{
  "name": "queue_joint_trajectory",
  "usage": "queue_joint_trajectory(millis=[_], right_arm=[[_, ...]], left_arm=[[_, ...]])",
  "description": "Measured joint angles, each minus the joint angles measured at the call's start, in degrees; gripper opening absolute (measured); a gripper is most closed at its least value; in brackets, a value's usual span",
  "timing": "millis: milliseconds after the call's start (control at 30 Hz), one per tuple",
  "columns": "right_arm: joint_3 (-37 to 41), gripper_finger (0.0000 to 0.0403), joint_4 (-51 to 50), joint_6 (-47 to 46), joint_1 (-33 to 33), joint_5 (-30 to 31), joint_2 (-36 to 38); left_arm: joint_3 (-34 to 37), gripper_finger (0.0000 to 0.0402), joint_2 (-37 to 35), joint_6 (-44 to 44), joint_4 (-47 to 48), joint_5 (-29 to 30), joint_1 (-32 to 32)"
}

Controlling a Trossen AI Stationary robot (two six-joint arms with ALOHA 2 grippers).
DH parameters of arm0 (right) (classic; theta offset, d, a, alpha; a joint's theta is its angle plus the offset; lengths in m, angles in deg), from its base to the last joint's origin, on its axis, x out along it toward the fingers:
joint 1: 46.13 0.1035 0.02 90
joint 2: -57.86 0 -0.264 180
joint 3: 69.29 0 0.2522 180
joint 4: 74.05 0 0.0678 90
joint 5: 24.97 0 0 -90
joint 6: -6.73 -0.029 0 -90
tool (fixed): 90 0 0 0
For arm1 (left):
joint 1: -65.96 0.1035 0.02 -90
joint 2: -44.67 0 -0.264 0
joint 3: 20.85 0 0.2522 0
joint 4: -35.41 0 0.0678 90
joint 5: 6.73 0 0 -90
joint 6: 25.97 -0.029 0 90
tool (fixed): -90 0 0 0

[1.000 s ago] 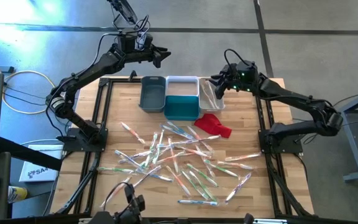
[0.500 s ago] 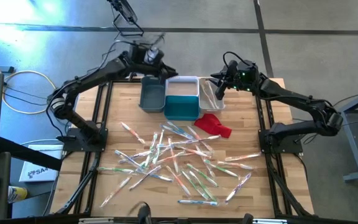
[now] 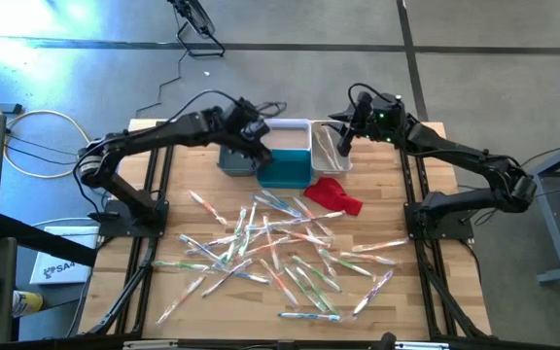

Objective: Pick & Place Toothbrushes
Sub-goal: Put the green toothbrush into the transparent bin

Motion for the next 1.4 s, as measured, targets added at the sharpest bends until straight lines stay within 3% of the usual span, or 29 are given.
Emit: queue_joint_trajectory(millis=[900, 1400], right_arm=[[0.0, 0.0090, 0.8, 0.0, 0.0, 0.0, 0.0], [0.0, 0.0090, 0.8, 0.0, 0.0, 0.0, 0.0]], left_arm=[[0.0, 0.0175, 0.0, 15.3, 2.2, 3.9, -10.6], [0.0, 0.0175, 0.0, 33.1, 9.0, 10.3, -16.5]])
